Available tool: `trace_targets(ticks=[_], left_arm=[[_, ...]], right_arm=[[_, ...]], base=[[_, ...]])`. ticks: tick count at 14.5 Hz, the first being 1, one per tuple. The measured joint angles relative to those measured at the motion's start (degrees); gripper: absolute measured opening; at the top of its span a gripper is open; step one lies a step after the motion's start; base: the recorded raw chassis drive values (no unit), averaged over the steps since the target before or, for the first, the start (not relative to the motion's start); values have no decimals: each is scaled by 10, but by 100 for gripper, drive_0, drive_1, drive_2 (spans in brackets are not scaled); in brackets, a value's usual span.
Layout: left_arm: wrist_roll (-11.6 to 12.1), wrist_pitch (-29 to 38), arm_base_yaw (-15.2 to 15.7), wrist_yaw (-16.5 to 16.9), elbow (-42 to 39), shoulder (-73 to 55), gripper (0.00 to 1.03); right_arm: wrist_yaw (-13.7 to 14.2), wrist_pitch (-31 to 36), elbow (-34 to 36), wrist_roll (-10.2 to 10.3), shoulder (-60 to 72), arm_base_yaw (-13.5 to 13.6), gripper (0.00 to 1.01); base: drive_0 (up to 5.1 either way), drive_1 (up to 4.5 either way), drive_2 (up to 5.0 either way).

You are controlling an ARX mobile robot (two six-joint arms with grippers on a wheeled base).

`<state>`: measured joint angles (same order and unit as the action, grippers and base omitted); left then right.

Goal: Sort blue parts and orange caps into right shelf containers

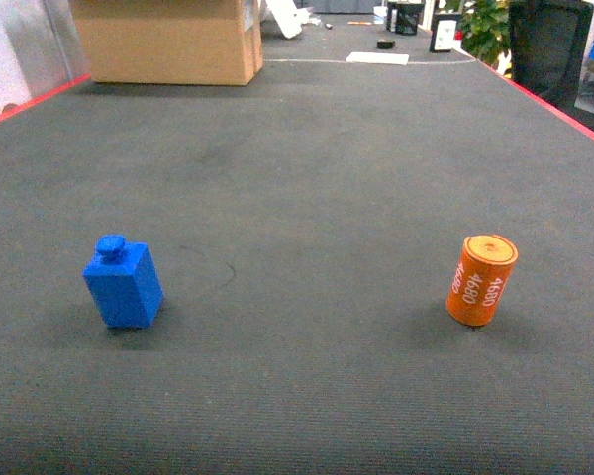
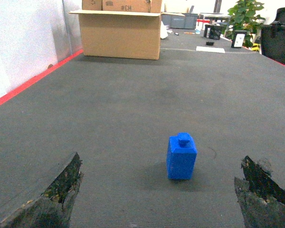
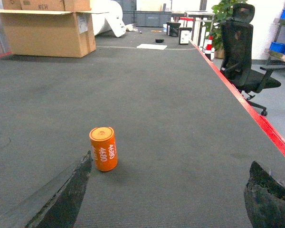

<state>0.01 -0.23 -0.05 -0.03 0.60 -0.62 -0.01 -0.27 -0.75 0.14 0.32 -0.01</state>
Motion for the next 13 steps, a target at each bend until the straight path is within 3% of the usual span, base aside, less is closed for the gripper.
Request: trace_targets(ticks=[13], left_arm=[[0,0,0,0,0,0,98]], right_arm=[[0,0,0,0,0,0,98]], base=[[0,0,0]])
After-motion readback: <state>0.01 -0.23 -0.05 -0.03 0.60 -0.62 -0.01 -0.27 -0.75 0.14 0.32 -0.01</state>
